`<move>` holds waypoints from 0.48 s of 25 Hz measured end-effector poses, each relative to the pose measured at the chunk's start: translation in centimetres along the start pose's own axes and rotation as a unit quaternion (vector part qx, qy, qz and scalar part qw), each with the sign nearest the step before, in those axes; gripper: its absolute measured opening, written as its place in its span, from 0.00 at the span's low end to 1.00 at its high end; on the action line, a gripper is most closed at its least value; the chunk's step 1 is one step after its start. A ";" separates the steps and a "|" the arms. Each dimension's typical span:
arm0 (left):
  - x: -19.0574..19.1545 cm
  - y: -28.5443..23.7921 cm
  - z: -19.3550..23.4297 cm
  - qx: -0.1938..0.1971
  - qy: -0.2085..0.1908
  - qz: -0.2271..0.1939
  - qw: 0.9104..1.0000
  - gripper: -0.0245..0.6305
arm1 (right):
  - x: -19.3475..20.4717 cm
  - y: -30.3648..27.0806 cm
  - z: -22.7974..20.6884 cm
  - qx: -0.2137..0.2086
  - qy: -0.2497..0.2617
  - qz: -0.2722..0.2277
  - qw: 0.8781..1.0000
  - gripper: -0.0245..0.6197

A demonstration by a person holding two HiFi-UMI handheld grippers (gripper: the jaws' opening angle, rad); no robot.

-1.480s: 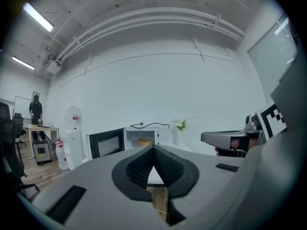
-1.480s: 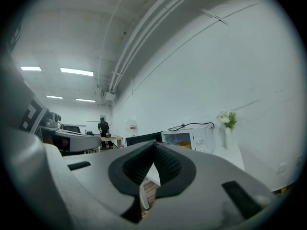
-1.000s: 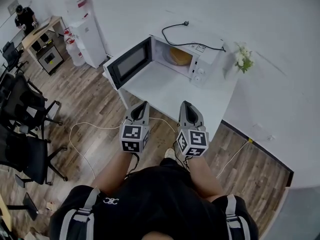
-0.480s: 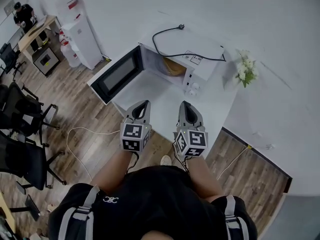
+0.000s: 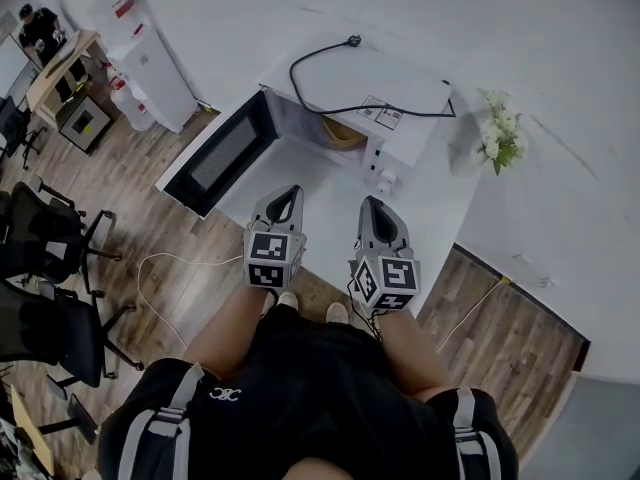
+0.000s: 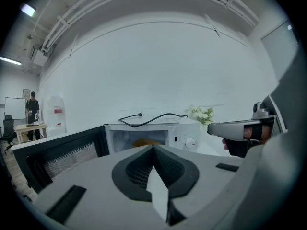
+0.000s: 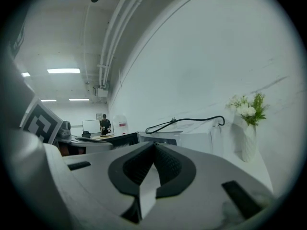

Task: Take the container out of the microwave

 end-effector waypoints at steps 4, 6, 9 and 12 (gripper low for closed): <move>0.1 -2.3 0.5 0.036 -0.012 0.018 0.999 0.06 | -0.3 -1.0 -0.5 0.025 -0.003 -0.004 1.000 0.05; 0.1 -3.6 0.9 0.050 -0.043 0.027 0.997 0.06 | -0.4 -1.3 -0.6 0.040 -0.003 -0.007 0.999 0.05; 0.5 -5.8 1.4 0.056 -0.098 0.037 0.993 0.06 | -0.3 -1.6 -0.6 0.062 -0.001 -0.008 0.998 0.05; 1.1 -8.3 1.4 0.062 -0.183 0.050 0.980 0.06 | -0.3 -1.5 -0.9 0.084 0.000 -0.009 0.996 0.05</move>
Point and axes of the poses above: the fingertips, and each gripper's own axes: y backward along the fingers, z to its left, x out of its underside, the point moved 6 cm from there along y, backward along the fingers, and after that the axes turned 4 degrees about z, right-handed, at the moved point
